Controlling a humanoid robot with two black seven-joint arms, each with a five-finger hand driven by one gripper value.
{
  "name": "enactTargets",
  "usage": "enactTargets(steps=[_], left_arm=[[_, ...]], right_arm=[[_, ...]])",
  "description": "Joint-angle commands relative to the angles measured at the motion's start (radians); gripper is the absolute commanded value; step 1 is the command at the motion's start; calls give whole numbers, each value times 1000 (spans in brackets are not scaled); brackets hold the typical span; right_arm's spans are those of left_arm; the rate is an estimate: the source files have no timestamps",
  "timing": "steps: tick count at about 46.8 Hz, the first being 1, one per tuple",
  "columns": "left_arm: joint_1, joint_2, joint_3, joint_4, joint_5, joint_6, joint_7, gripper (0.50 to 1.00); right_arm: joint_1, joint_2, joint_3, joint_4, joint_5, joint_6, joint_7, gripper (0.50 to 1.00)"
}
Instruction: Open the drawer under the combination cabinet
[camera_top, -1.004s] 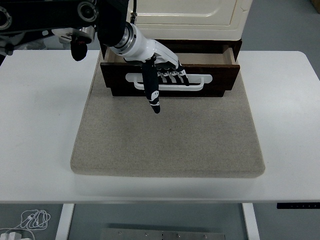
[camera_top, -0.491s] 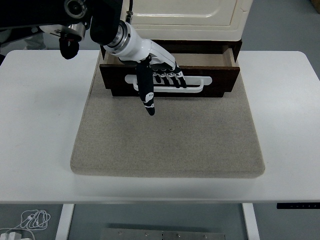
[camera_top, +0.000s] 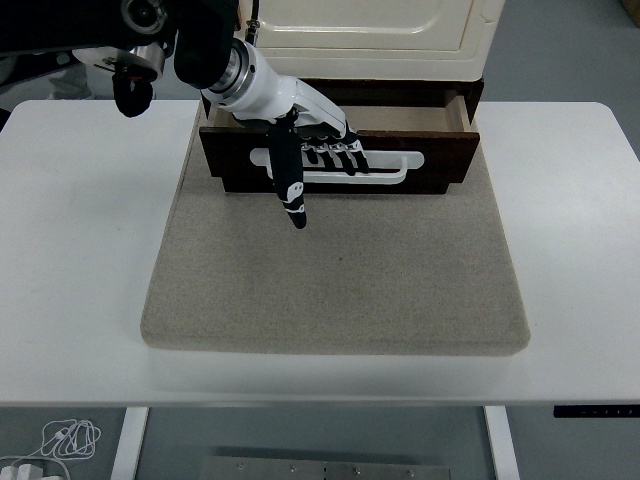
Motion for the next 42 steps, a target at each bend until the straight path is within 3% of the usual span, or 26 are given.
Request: enactTargets(steps=[1, 42], left_arm=[[0, 1, -16, 2, -1, 1, 0, 1000], [38, -1, -12, 14, 4, -5, -2, 1000]], right_arm=[[0, 0, 0, 0, 0, 0, -1, 926], [0, 0, 0, 0, 0, 0, 1, 926]])
